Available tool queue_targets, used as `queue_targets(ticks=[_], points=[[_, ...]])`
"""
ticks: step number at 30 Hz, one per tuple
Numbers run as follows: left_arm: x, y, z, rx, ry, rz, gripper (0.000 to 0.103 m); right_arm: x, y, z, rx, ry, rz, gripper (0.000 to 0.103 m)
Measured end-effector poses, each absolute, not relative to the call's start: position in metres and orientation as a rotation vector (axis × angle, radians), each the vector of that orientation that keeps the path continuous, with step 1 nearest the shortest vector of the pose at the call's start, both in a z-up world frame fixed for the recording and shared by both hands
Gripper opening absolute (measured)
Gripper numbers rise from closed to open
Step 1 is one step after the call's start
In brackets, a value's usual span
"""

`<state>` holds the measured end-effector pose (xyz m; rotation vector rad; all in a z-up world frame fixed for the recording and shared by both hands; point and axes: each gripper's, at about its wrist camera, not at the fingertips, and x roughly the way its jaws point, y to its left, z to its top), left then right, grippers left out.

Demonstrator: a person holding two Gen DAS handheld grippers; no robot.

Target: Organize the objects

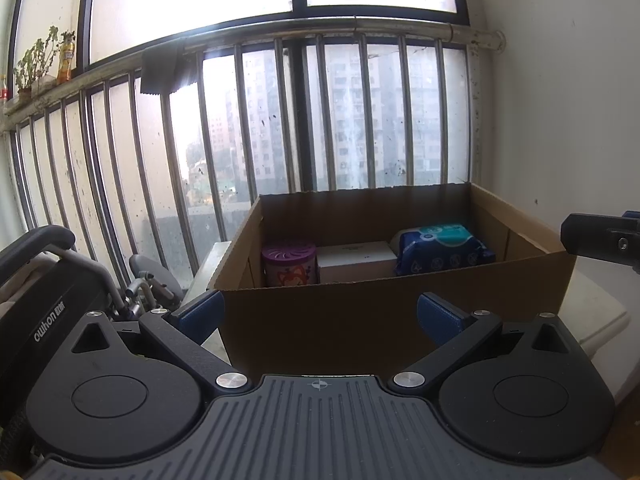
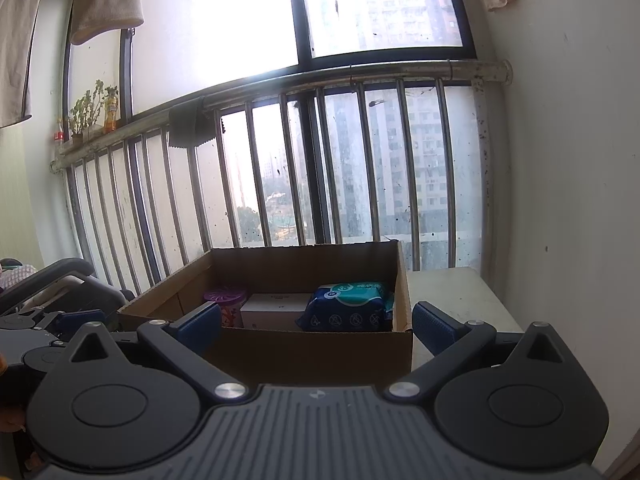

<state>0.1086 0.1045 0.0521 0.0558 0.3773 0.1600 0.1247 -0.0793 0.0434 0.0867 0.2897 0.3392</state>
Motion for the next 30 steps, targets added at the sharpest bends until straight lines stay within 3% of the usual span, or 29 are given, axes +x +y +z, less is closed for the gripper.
queue_targets(ticks=[30], points=[[0.1001,0.1042,0.0561,0.048,0.354,0.177,0.103,0.1174,-0.0801,0.0457,0.087,0.28,0.342,0.103]])
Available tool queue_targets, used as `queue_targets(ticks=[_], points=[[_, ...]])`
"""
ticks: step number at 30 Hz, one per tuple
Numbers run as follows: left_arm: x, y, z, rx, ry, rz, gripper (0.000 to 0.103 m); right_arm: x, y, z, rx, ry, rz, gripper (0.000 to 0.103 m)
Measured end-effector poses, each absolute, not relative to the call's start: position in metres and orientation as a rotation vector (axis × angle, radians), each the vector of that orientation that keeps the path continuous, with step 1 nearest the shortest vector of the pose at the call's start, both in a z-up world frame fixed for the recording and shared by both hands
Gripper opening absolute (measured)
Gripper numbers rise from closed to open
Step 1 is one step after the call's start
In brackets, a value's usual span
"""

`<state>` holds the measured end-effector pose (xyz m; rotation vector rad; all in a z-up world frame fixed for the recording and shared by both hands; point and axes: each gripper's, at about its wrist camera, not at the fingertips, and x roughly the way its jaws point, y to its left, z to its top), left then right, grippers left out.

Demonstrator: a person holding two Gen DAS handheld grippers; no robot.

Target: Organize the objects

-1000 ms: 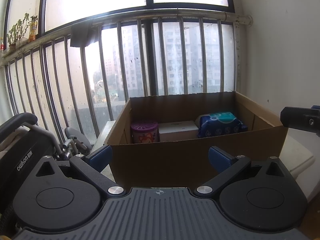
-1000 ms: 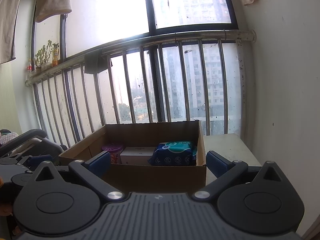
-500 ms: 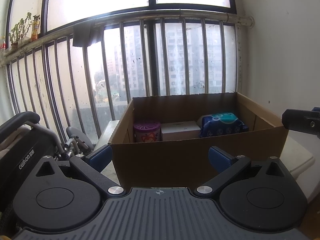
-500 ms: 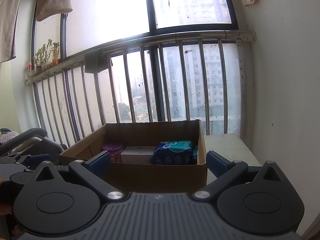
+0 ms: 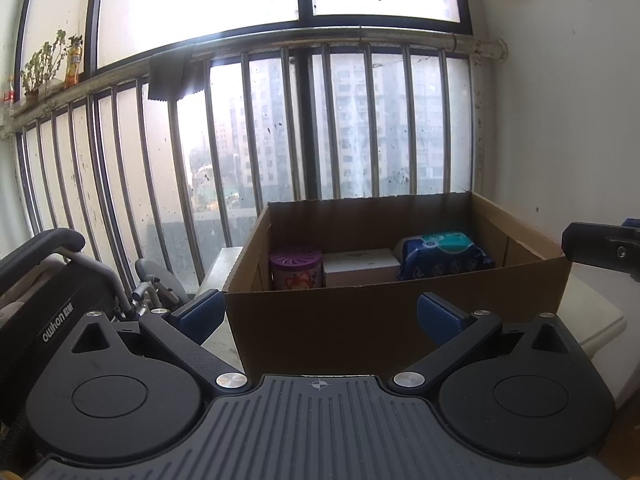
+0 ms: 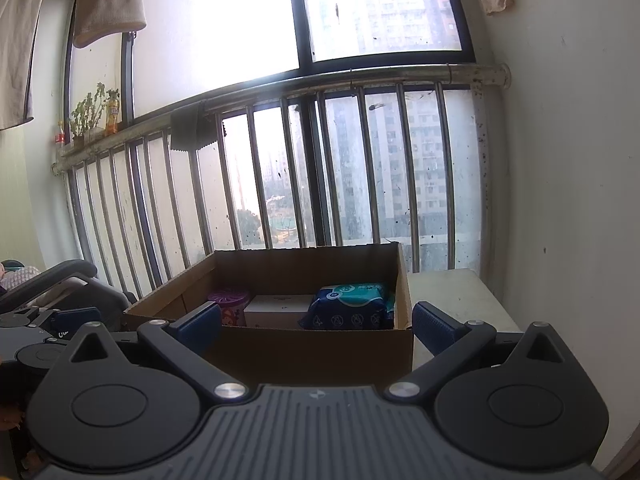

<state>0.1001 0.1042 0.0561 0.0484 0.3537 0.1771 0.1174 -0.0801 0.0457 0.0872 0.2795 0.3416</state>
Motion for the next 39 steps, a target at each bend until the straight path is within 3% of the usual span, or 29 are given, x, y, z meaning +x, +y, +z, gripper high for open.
queue_targets(ticks=[39], points=[[0.0993,0.1052,0.0564,0.054,0.357,0.178,0.103,0.1146,-0.0792,0.0456,0.083,0.271,0.349,0.103]])
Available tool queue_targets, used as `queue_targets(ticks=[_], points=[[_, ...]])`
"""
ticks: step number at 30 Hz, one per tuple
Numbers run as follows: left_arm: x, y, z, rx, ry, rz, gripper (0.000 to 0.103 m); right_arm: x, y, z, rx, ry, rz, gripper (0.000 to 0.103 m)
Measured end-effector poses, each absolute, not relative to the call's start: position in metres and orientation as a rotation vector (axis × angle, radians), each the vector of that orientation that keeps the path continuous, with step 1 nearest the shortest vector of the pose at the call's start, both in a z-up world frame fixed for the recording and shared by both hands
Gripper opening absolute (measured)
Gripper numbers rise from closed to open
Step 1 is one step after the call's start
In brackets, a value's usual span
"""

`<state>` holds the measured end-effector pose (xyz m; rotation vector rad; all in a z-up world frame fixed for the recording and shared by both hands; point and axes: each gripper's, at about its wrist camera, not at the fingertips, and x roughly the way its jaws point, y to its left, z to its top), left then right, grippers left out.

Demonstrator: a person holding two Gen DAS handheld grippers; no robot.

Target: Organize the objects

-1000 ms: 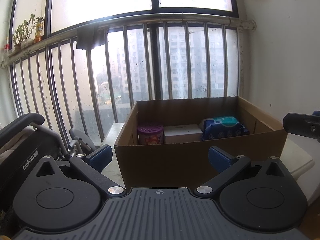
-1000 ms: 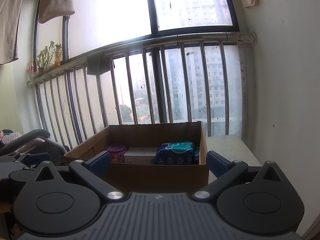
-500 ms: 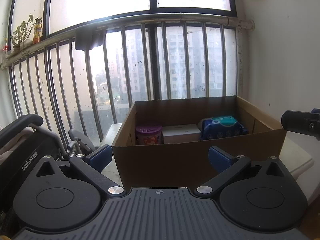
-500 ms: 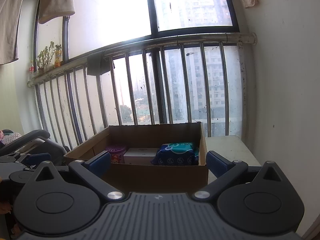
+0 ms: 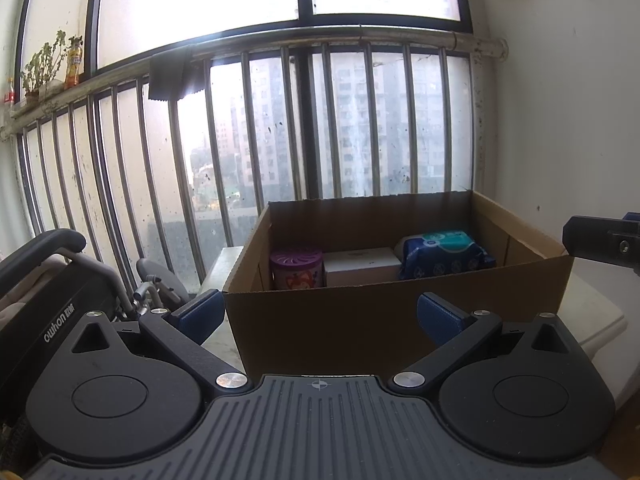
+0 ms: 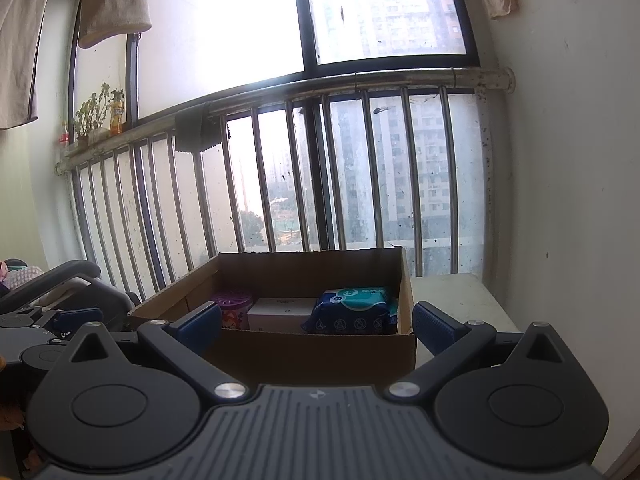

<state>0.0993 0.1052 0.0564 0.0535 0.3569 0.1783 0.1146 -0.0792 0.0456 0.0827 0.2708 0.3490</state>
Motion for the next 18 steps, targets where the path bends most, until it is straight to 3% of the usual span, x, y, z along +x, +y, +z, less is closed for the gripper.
queue_targets(ticks=[18], points=[[0.0973,0.1049,0.0577,0.061,0.351,0.181,0.103,0.1156,-0.0782,0.0457,0.08,0.277,0.346,0.103]])
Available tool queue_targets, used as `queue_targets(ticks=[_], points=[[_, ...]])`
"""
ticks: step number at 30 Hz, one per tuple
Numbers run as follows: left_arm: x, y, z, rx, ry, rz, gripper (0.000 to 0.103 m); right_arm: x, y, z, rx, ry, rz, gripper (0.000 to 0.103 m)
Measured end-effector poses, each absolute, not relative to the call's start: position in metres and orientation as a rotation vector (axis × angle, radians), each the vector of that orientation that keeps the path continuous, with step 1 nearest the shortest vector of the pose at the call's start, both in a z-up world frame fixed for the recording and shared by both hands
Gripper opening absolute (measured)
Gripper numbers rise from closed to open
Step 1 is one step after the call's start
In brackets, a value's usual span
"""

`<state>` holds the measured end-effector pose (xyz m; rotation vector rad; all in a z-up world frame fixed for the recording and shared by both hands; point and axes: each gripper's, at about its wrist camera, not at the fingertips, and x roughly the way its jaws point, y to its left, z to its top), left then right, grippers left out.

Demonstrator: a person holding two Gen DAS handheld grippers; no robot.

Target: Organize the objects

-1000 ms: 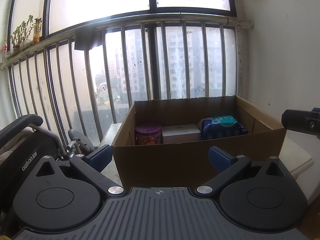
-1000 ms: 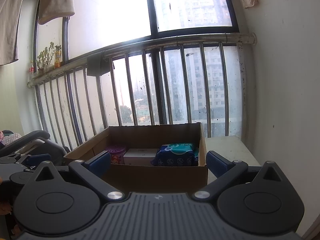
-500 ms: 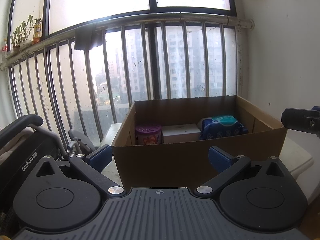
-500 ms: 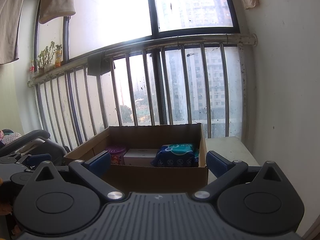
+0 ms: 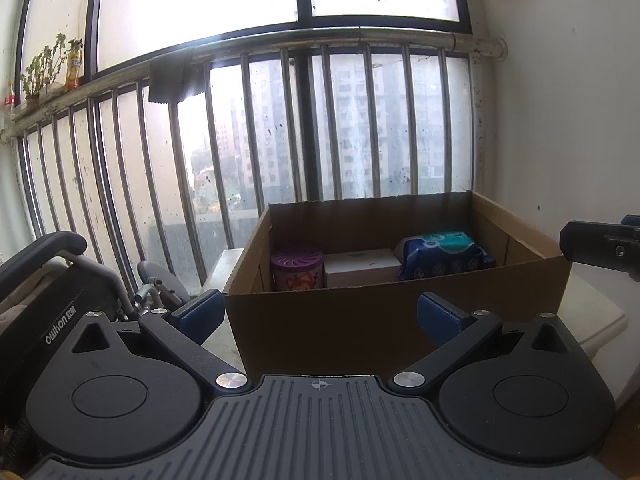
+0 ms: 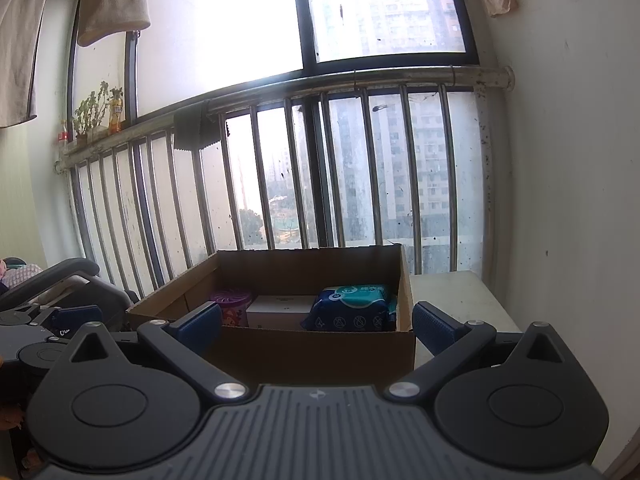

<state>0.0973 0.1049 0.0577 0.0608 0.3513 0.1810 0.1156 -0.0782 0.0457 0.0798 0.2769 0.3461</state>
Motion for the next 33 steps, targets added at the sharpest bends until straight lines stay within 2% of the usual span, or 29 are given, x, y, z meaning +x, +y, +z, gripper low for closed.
queue_targets(ticks=[33], points=[[0.0966,0.1086,0.0552,0.044,0.356,0.185,0.103,0.1178,-0.0768,0.0446,0.078,0.277,0.345,0.103]])
